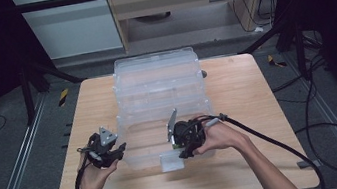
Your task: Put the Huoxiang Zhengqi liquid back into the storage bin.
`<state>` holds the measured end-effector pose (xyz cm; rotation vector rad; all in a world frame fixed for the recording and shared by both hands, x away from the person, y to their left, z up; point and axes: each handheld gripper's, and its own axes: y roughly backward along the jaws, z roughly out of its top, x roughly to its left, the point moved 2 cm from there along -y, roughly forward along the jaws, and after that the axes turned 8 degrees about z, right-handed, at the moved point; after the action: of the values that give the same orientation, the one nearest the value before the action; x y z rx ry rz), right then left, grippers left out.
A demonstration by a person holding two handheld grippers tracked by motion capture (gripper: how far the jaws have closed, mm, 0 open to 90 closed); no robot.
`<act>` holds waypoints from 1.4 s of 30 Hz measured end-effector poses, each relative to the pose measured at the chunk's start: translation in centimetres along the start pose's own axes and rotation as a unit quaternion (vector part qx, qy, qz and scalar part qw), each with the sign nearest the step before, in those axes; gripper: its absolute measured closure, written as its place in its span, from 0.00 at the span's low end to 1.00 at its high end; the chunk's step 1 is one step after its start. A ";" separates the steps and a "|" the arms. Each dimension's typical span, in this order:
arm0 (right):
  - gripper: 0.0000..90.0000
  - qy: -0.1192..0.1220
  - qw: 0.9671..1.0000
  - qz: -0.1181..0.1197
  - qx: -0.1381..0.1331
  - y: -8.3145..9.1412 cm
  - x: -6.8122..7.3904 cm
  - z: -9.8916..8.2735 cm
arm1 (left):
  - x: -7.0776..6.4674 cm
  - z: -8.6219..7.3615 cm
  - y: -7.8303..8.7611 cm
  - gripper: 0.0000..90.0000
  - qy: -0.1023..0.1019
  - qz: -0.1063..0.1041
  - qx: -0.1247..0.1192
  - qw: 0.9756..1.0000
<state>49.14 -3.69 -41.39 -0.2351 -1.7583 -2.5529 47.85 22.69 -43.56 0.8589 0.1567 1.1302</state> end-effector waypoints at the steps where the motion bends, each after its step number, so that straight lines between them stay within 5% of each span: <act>1: 0.69 0.002 1.000 0.000 0.000 0.0 0.0 0.0 | 0.0 0.0 0.0 0.66 0.000 0.000 0.000 1.000; 25: 0.74 0.002 1.000 0.014 0.015 -0.7 0.1 0.1 | 0.1 0.1 0.2 0.64 0.000 -0.002 -0.004 1.000; 42: 0.76 0.000 1.000 0.018 0.010 -0.5 0.0 0.0 | 2.1 1.4 2.9 0.61 0.009 -0.001 -0.055 0.998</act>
<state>49.13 -3.47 -41.87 -0.2638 -1.7605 -2.5094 47.42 24.15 -40.05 0.7500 0.1095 1.1341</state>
